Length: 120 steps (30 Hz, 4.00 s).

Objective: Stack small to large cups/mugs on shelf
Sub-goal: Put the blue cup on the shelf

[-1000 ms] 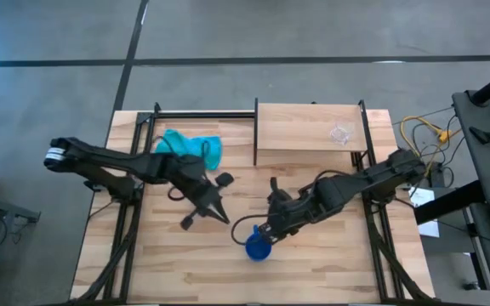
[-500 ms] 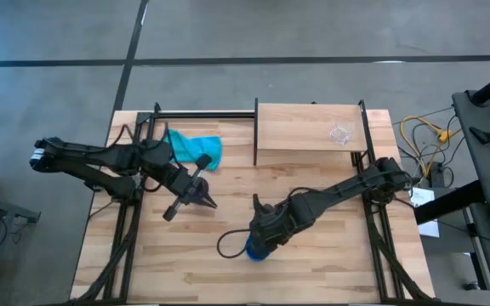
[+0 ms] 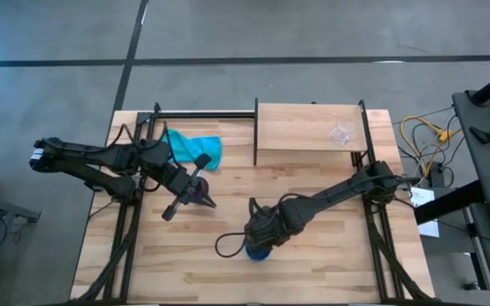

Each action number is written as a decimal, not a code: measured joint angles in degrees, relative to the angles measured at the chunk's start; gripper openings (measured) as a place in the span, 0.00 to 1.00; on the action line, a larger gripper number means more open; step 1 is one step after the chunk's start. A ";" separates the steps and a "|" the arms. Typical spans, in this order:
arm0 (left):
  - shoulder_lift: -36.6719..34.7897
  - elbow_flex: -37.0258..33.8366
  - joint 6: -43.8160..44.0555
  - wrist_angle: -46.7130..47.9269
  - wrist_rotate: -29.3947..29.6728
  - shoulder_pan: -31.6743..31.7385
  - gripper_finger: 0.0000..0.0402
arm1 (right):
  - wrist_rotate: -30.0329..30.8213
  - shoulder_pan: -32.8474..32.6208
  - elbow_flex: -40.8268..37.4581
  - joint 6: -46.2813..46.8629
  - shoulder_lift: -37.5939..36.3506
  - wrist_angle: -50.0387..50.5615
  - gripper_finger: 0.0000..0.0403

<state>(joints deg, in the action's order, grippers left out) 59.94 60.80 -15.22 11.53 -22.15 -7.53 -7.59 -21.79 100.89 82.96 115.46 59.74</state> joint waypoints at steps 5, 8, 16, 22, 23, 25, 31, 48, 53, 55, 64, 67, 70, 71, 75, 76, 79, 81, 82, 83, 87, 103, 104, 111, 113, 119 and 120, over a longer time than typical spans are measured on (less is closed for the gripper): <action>0.00 0.00 0.00 -0.02 -0.01 0.00 0.00 | 3.54 0.09 0.02 2.88 -0.11 0.05 0.27; 0.00 0.00 0.00 -0.04 -0.02 0.00 0.00 | 4.68 0.09 -0.01 4.55 -0.13 0.05 0.27; 0.00 0.00 0.00 -0.04 -0.02 0.00 0.00 | 4.70 0.09 -0.31 8.14 -0.13 1.77 0.26; 0.00 0.00 -0.01 -0.04 -0.04 0.00 0.00 | 4.60 0.09 -0.31 8.15 -0.13 1.55 0.26; 0.00 0.00 -0.04 -0.04 -0.04 0.00 0.00 | 4.34 0.09 -0.31 8.15 -0.13 1.49 0.26; 0.00 0.00 -0.11 -0.04 -0.04 0.01 0.00 | 4.21 0.09 -0.31 8.50 -0.13 1.47 0.26; 0.00 0.00 -0.13 -0.08 -0.04 0.00 0.00 | 4.19 0.09 -0.69 8.59 -0.13 1.42 0.26; 0.00 0.00 -0.16 -0.15 -0.07 0.00 0.00 | 2.86 0.07 -3.75 9.70 -0.15 0.62 0.26; 0.00 0.00 -0.17 -0.17 -0.07 0.00 0.00 | 2.86 0.07 -4.76 9.68 -0.15 -1.97 0.24; 0.00 0.00 -0.17 -0.20 -0.07 0.00 0.00 | 2.86 0.07 -5.09 9.65 -0.15 -2.81 0.22; 0.00 0.00 -0.17 -0.46 -0.07 0.00 0.00 | 2.68 0.07 -7.36 9.59 -0.20 -6.47 0.14; 0.00 0.00 -0.17 -0.46 -0.07 0.02 0.00 | 2.51 0.07 -9.01 9.38 -0.20 -10.05 0.13; 0.00 0.00 -0.17 -0.42 -0.07 0.00 0.00 | 2.44 0.07 -9.60 7.61 -0.19 -10.49 0.11; 0.00 0.00 -0.17 -0.42 -0.07 0.00 0.00 | 2.47 0.07 -9.62 6.79 -0.20 -10.44 0.10; 0.00 0.00 -0.17 -0.39 -0.07 0.01 0.00 | 2.51 0.07 -9.59 2.26 -0.22 -10.18 0.06; 0.00 0.00 -0.17 -0.39 -0.07 0.00 0.00 | 2.51 0.07 -9.51 0.86 -0.22 -10.21 0.04; 0.00 -0.02 -0.17 -0.32 -0.07 0.00 0.00 | 2.51 0.07 -9.19 -3.67 -0.24 -10.14 0.03; 0.00 -0.02 -0.18 -0.22 -0.07 0.02 0.00 | 2.51 0.07 -8.55 -6.91 -0.24 -9.80 0.03; 0.00 0.00 -0.20 -0.17 -0.07 0.00 0.00 | 2.60 0.07 -8.08 -8.39 -0.34 -9.36 0.03; 0.00 -0.02 -0.17 -0.17 -0.07 0.02 0.00 | 2.71 0.07 -7.51 -9.52 -0.44 -8.43 0.03; 0.00 -0.02 -0.17 -0.20 -0.07 0.01 0.00 | 3.13 0.16 -3.16 -12.68 -0.75 0.31 0.02; 0.02 -0.02 -0.22 -0.45 6.44 0.02 0.00 | 16.41 1.14 19.67 -29.19 -5.91 30.22 0.03; 0.02 -0.07 -0.22 -0.48 7.46 0.04 0.00 | 17.49 1.40 19.67 -29.62 -6.73 29.94 0.03; 0.02 -0.07 -0.17 -0.57 15.59 0.04 0.00 | 21.37 4.11 17.47 -31.65 -11.65 30.26 0.03; 0.02 -0.07 -0.15 -0.57 16.76 0.04 0.00 | 21.35 4.96 15.74 -32.95 -13.36 30.30 0.03; 0.01 -0.07 -0.11 -0.64 16.85 0.07 0.00 | 21.34 8.03 7.87 -34.53 -21.03 30.24 0.03; 0.02 -0.07 -0.11 -0.79 16.85 0.07 0.00 | 21.37 8.63 6.19 -34.56 -22.70 30.33 0.03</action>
<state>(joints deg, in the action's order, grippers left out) 59.96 60.73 -15.33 10.74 -5.30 -7.46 13.77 -13.16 107.08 48.40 92.76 90.08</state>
